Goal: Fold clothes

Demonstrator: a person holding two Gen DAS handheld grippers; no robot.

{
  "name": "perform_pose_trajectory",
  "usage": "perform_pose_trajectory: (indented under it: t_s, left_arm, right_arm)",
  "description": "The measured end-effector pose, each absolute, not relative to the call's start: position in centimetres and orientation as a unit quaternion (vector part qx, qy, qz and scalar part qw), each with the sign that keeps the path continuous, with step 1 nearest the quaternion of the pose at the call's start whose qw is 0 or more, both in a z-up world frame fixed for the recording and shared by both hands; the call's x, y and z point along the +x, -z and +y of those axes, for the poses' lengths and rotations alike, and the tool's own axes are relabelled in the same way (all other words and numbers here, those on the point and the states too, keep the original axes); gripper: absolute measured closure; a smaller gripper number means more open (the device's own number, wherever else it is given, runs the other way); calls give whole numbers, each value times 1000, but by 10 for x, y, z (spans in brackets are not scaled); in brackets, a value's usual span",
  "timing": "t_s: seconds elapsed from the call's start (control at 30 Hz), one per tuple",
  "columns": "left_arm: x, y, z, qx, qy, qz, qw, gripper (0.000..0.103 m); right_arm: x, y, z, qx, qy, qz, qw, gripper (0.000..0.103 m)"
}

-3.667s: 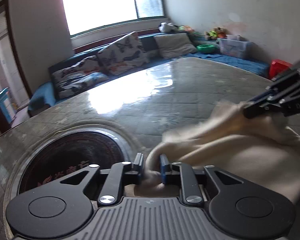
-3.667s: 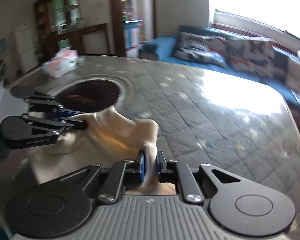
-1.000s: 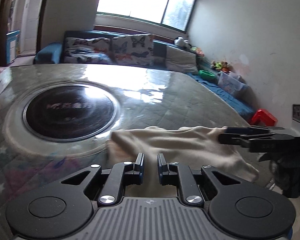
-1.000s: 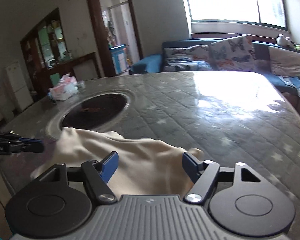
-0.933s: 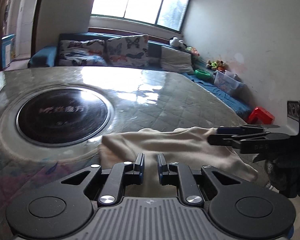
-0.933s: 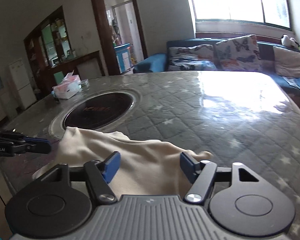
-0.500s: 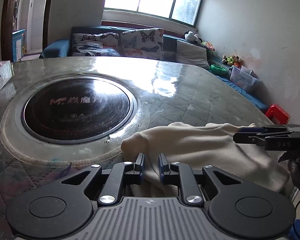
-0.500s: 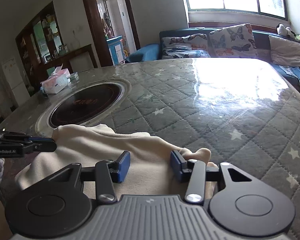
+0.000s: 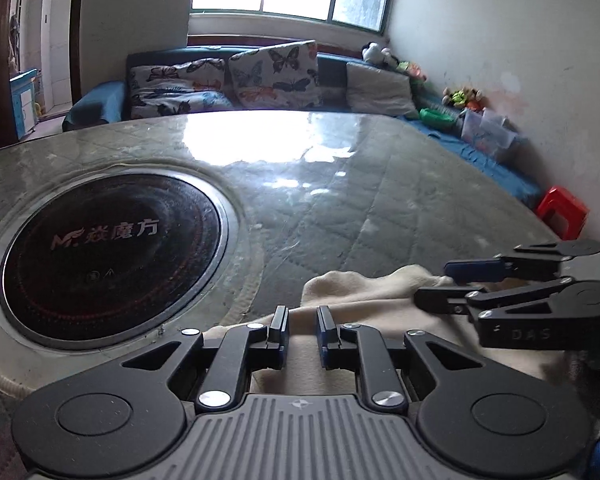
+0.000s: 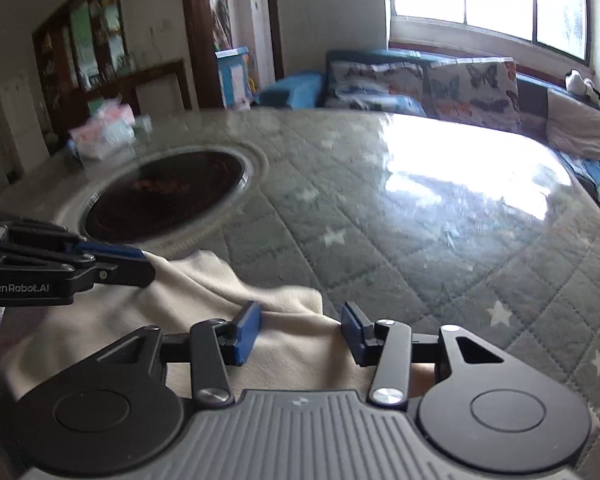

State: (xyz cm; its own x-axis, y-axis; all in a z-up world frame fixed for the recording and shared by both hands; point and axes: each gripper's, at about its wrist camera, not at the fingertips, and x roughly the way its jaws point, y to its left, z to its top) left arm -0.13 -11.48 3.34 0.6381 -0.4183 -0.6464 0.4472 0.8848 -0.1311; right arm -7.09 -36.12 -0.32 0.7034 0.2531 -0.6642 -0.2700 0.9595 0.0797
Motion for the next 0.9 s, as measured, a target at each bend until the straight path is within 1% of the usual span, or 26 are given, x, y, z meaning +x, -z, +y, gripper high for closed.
perform_pose_trajectory:
  t_s: [0.13, 0.3, 0.5, 0.63, 0.73, 0.77, 0.9]
  left_arm:
    - [0, -33, -113, 19, 235, 354, 905, 86]
    - [-13, -43, -117, 17, 250, 339, 907, 86]
    - [-18, -37, -135, 46, 255, 332, 907, 86]
    - [-20, -40, -134, 42, 248, 333, 909, 86]
    - [-24, -43, -133, 40, 248, 333, 909, 85]
    - [-27, -44, -133, 40, 247, 333, 909, 85]
    - [-37, -45, -132, 39, 246, 331, 910, 85]
  right_arm:
    - [-73, -1, -364, -10, -146, 349, 925, 56]
    - [-89, -13, -363, -15, -161, 333, 929, 55]
    - [-90, 0, -346, -44, -163, 338, 926, 54]
    - [-96, -8, -347, -43, -164, 327, 930, 54]
    - [-106, -14, -348, -43, -168, 320, 931, 52]
    - [-109, -14, -348, -43, -170, 319, 931, 50]
    - [-122, -14, -349, -42, -176, 320, 930, 49]
